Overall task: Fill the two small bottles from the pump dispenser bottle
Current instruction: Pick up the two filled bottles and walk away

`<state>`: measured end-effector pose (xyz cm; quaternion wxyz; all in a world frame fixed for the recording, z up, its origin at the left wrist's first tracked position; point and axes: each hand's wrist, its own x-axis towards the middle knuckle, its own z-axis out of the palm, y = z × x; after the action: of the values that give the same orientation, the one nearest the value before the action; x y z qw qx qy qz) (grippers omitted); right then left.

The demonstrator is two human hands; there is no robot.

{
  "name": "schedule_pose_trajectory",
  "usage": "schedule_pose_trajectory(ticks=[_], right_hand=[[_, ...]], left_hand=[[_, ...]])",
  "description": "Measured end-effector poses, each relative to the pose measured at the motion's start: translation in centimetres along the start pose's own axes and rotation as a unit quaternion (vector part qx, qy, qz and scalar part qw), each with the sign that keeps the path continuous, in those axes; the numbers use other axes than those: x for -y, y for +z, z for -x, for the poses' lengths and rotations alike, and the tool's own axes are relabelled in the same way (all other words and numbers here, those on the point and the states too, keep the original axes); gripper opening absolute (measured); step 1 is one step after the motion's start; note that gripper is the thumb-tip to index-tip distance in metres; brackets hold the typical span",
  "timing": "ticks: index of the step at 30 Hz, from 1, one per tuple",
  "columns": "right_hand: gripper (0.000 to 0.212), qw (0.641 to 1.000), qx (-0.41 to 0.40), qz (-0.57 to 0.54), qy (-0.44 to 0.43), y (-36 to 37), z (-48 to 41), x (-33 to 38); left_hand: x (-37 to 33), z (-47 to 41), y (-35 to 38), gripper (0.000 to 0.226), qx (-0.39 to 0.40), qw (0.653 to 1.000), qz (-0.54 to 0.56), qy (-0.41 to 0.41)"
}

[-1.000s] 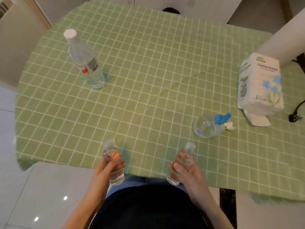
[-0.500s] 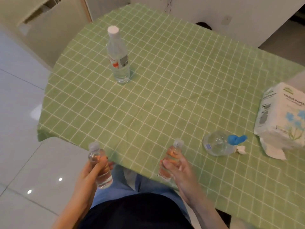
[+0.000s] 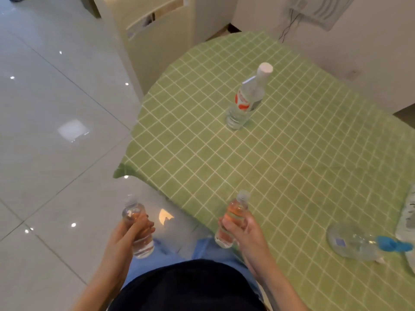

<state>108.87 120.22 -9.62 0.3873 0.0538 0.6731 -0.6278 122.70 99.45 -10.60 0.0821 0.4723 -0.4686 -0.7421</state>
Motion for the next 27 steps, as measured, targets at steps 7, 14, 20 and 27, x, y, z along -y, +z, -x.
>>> schedule_pose_trajectory(ticks=[7, 14, 20, 27], right_hand=[[0.051, 0.999, 0.046, 0.011, 0.004, 12.8, -2.5, 0.1], [0.054, 0.990, 0.116, 0.076, 0.024, 24.5, -4.5, 0.9], [0.055, 0.978, 0.156, 0.133, 0.034, 31.3, -8.2, 3.0], [0.049, 0.969, 0.188, 0.155, 0.041, 38.2, -15.3, 6.0]], left_hand=[[-3.5, -2.3, -10.7, 0.010, -0.004, 0.999, -0.034, 0.015], [-5.6, -3.1, -20.4, 0.010, -0.067, 0.998, 0.008, 0.006], [-6.9, -5.5, -24.3, 0.013, -0.166, 0.982, 0.092, -0.016], [-11.5, -12.0, -26.7, 0.015, -0.205, 0.969, 0.138, -0.016]])
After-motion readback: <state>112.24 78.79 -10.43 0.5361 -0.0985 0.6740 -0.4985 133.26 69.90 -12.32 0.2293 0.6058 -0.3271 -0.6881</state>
